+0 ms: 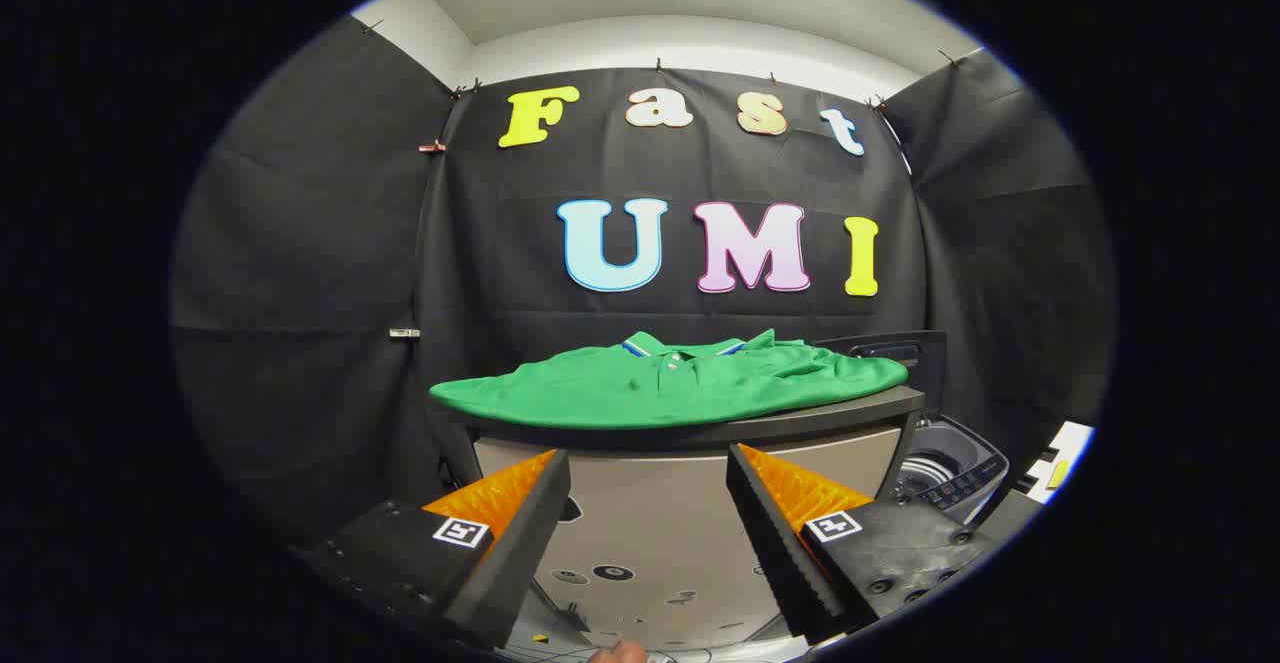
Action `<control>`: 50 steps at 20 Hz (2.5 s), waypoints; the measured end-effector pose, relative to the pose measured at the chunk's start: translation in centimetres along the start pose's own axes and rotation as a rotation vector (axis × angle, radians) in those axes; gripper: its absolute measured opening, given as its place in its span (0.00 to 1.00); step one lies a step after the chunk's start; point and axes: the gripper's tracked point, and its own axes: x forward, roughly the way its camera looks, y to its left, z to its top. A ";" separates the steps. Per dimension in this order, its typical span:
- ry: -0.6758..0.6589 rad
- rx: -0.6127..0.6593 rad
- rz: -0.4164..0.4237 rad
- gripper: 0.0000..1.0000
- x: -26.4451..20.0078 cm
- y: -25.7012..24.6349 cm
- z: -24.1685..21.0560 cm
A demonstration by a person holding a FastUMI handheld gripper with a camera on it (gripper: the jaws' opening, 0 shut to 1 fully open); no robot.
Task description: Put the clothes into the washing machine and then close the washing machine lid.
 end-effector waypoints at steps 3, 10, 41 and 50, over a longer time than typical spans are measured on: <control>0.011 -0.003 0.001 0.99 0.1 0.1 -0.3; 0.030 -0.008 0.011 0.99 0.6 0.8 -1.4; 0.152 0.019 -0.050 0.99 15.6 -2.3 8.7; 0.520 0.111 -0.092 0.99 23.9 -4.9 4.1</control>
